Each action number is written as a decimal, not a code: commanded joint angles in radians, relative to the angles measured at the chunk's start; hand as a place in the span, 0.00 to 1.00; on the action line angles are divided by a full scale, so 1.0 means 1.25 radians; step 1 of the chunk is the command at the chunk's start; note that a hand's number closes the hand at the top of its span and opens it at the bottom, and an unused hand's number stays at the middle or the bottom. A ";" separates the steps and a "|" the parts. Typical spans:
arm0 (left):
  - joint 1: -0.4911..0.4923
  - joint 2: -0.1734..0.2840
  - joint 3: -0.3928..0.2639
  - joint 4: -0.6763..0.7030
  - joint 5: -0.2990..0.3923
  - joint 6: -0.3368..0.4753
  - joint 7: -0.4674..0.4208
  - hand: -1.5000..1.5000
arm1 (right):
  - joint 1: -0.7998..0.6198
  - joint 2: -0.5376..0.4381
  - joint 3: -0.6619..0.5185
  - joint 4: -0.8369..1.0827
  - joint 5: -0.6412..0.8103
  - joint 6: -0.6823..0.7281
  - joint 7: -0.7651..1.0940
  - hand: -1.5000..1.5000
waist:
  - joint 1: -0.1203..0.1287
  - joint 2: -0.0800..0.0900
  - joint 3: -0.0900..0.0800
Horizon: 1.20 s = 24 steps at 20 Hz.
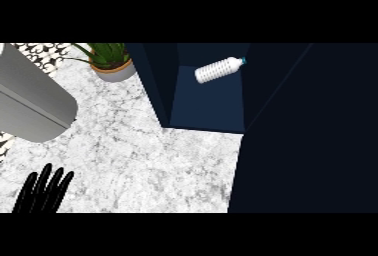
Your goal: Pick up the bottled water, place it into the cabinet and close the cabinet
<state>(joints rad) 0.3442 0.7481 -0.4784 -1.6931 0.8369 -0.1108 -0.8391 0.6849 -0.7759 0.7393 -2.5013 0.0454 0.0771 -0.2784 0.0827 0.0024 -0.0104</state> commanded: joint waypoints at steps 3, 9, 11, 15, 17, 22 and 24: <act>0.038 0.066 0.048 -0.008 0.027 -0.080 -0.030 0.00 | -0.154 0.031 0.076 -0.104 0.033 0.044 0.180 1.00 | 0.024 0.010 -0.001; 0.043 0.095 0.060 0.011 0.029 -0.118 -0.028 0.00 | -0.309 0.064 0.066 -0.046 -0.005 0.085 0.244 1.00 | 0.050 0.017 -0.004; 0.042 0.111 0.080 0.011 0.041 -0.136 -0.033 0.00 | -0.344 0.074 0.064 -0.025 -0.018 0.096 0.276 1.00 | 0.053 0.017 -0.005; 0.053 0.119 0.086 -0.004 0.045 -0.135 -0.030 0.00 | -0.380 0.116 0.070 0.018 -0.046 0.095 0.305 1.00 | 0.066 0.020 -0.005; 0.044 0.121 0.089 0.005 0.045 -0.143 -0.028 0.00 | -0.392 0.136 0.058 0.042 -0.065 0.093 0.301 1.00 | 0.072 0.027 -0.006; 0.040 0.134 0.106 -0.006 0.051 -0.152 -0.027 0.00 | -0.394 0.169 0.025 0.046 -0.095 0.078 0.320 1.00 | 0.073 0.030 -0.006; 0.038 0.143 0.117 0.005 0.061 -0.158 -0.020 0.00 | -0.389 0.188 0.016 0.068 -0.104 0.069 0.322 1.00 | 0.071 0.034 -0.006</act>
<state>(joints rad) 0.3965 0.9147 -0.3496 -1.6941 0.9019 -0.2817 -0.8549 0.2413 -0.6712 0.7195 -2.4688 -0.0350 0.2470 0.0241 0.1693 0.0355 -0.0196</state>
